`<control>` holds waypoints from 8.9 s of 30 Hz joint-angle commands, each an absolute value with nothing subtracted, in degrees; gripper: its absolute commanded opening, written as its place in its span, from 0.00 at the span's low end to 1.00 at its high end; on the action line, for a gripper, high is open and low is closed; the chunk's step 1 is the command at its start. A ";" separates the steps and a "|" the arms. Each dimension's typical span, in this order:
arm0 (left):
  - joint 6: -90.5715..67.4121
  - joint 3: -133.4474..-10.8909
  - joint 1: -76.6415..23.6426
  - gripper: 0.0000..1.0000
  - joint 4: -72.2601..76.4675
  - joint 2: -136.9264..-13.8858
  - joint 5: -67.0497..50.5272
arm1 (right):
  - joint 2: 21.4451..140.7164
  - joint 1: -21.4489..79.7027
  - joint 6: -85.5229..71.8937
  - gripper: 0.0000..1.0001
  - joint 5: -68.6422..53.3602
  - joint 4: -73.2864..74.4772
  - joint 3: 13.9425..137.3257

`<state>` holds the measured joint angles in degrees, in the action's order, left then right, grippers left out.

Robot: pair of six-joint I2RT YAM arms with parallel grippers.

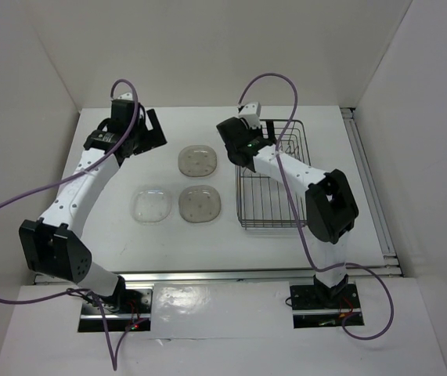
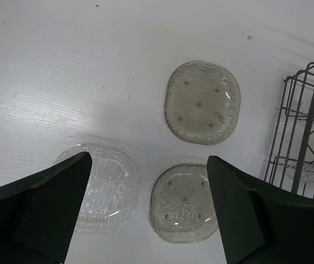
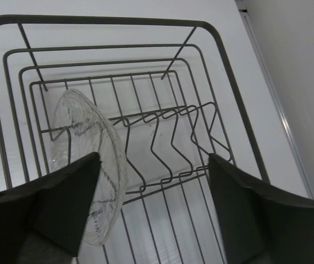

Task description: Load the plates into the dish rack

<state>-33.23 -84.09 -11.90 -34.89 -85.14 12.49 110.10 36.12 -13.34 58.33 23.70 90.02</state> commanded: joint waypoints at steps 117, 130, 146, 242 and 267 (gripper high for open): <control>-30.06 -96.41 -19.78 1.00 -35.06 -89.55 15.73 | 79.02 21.36 -16.97 0.00 18.69 12.02 79.89; -28.83 -97.47 -19.78 1.00 -36.74 -93.16 15.73 | 77.78 24.16 -15.38 0.00 48.40 25.31 80.95; -28.30 -98.00 -18.72 1.00 -37.79 -92.02 18.98 | 90.08 26.10 -13.71 0.00 49.49 22.68 82.27; -51.32 -48.61 -5.71 0.78 -34.19 -88.77 21.71 | 69.52 36.39 -9.93 0.99 12.65 13.10 71.28; -55.99 -47.55 -6.86 0.00 -36.74 -76.31 30.50 | 67.85 37.44 -9.93 0.99 12.13 12.57 71.28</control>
<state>-55.79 -47.97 -6.39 -34.28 -81.10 27.42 68.90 36.91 -10.57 11.81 15.77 71.55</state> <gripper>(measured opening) 0.170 0.993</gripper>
